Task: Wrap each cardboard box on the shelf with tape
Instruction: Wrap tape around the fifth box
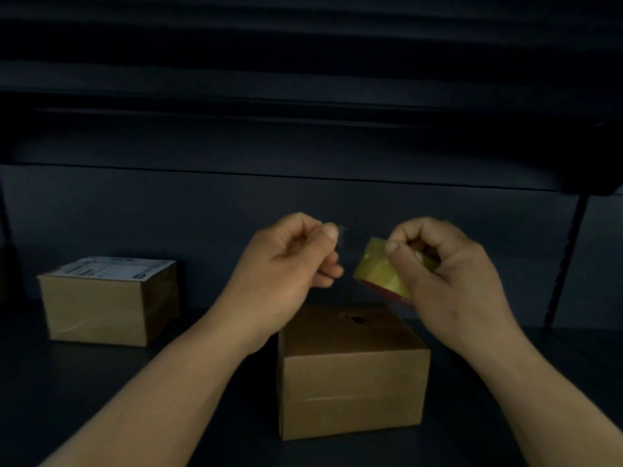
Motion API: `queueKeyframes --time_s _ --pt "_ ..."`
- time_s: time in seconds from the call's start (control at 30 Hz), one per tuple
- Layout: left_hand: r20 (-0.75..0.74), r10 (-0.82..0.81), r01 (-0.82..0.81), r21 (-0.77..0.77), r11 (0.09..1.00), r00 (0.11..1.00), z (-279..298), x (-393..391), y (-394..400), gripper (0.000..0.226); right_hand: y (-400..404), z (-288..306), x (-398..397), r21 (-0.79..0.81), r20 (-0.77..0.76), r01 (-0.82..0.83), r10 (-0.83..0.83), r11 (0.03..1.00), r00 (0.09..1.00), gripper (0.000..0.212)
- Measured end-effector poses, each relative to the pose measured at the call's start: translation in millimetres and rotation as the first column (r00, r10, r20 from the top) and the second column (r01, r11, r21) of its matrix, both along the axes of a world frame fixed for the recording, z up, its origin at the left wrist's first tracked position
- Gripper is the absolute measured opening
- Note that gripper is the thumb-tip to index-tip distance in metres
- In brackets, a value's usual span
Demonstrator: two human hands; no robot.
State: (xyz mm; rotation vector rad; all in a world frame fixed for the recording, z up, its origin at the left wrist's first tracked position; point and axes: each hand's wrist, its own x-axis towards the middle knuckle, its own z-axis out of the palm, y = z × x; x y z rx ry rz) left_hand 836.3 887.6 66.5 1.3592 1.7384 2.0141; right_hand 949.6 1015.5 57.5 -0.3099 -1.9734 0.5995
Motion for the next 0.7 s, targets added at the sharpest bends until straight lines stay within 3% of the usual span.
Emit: queueKeyframes --time_s 0.23,0.7 --pt "0.078 0.009 -0.016 0.083 0.996 0.997 -3.7 -5.4 1.8 0.016 -2.1 -3.1 -0.9 -0.025 -0.008 -0.028 0.028 0.999 1.000 0.013" --pt "0.074 0.032 -0.034 0.034 0.999 0.997 0.2 0.3 0.0 0.012 -4.9 -4.7 1.6 -0.075 -0.037 -0.120 0.117 0.990 0.992 0.012"
